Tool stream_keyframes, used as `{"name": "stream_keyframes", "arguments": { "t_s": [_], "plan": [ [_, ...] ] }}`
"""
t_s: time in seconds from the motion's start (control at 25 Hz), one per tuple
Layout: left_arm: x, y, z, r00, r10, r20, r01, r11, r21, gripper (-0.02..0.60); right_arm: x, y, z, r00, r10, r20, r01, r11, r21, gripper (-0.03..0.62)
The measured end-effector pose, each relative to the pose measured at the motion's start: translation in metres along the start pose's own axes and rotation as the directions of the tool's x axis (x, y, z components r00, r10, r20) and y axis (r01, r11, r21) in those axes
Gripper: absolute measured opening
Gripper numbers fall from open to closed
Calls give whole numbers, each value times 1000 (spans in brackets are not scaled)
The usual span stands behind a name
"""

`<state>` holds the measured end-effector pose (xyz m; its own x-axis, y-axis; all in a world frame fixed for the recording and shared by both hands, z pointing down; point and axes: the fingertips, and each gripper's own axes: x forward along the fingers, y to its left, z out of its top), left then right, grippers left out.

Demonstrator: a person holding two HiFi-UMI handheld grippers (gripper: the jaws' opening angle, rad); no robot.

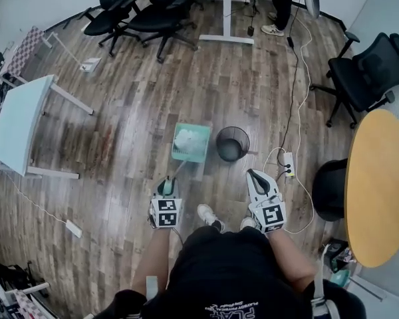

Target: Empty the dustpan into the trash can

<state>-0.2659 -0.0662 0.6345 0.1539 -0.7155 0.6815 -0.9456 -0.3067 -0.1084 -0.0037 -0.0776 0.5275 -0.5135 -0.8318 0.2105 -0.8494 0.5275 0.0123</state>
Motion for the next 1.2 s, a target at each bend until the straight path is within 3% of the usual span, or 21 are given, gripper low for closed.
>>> {"name": "stream_keyframes", "arguments": {
  "t_s": [0.16,0.36,0.6,0.72,0.8,0.88,1.12,1.2],
  "plan": [
    [-22,-23,19,999,27,42,-31,994,100,102,-18,-13,15,998,21,52,-20,1000,-19,25],
    [-38,-62,30,998,28,63,-44,964,263,102,-48,-31,23,996,31,81,-28,999,-39,25],
    [-39,-94,34,997,31,73,-54,939,338,103,-80,-42,19,995,41,93,-38,999,-35,25],
    [-35,-112,38,997,24,75,-53,913,405,103,-91,-44,21,994,48,98,-45,998,-36,25],
    [-32,-128,40,997,18,74,-51,876,480,103,-97,-46,21,994,50,101,-46,998,-41,25],
    [-30,-144,42,997,12,72,-51,819,572,103,-102,-50,23,993,49,106,-45,998,-42,25],
    [-24,-187,45,999,-5,54,-41,587,809,104,-114,-65,23,993,33,113,-29,999,-37,25],
    [-23,-197,41,999,-18,33,-19,525,851,104,-119,-67,20,993,32,115,-28,999,-29,25]
  ]
}}
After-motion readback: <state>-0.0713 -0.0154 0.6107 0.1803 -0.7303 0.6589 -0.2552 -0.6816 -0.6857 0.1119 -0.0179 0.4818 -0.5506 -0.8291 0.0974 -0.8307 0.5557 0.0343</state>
